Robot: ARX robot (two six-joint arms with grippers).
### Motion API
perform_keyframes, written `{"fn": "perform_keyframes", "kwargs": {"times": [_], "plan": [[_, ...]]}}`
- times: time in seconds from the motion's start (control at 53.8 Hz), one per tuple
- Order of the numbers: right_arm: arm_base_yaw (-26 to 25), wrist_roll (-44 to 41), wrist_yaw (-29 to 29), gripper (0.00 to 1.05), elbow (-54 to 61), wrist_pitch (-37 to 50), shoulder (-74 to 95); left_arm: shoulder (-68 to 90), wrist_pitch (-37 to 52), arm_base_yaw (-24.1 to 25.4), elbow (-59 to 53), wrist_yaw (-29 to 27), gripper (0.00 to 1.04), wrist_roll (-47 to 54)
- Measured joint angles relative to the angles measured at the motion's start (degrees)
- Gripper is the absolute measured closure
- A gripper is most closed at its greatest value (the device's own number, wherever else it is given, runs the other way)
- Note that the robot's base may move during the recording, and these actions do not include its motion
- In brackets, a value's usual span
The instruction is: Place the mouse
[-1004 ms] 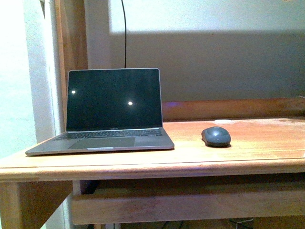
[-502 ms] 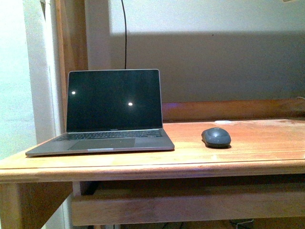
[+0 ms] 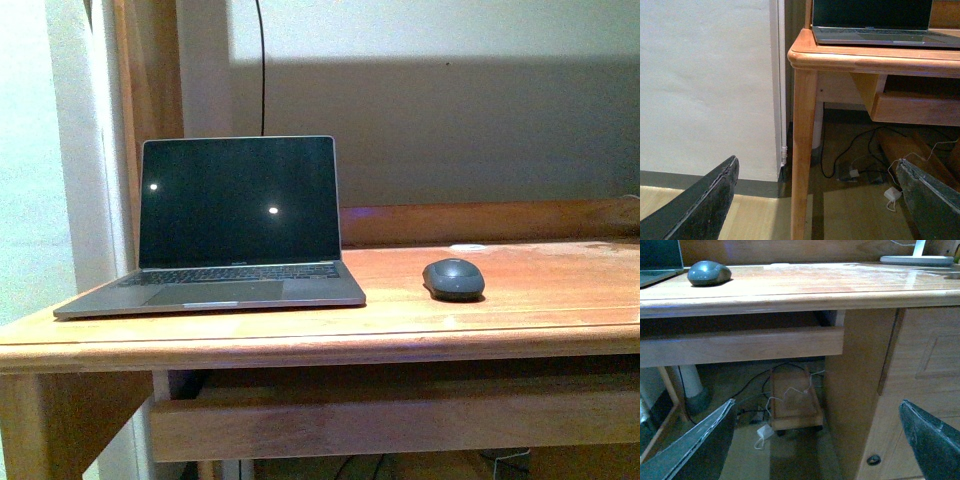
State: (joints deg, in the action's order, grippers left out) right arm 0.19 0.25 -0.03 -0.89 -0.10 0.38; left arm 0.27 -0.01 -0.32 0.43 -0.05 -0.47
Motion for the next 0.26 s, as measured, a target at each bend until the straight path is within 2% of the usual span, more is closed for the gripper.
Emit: {"fn": "perform_keyframes", "kwargs": {"times": [0.26], "plan": [[0.00, 0.00, 0.00, 0.07, 0.00, 0.00, 0.00, 0.00, 0.00, 0.02, -0.02, 0.00, 0.08, 0.00]]}}
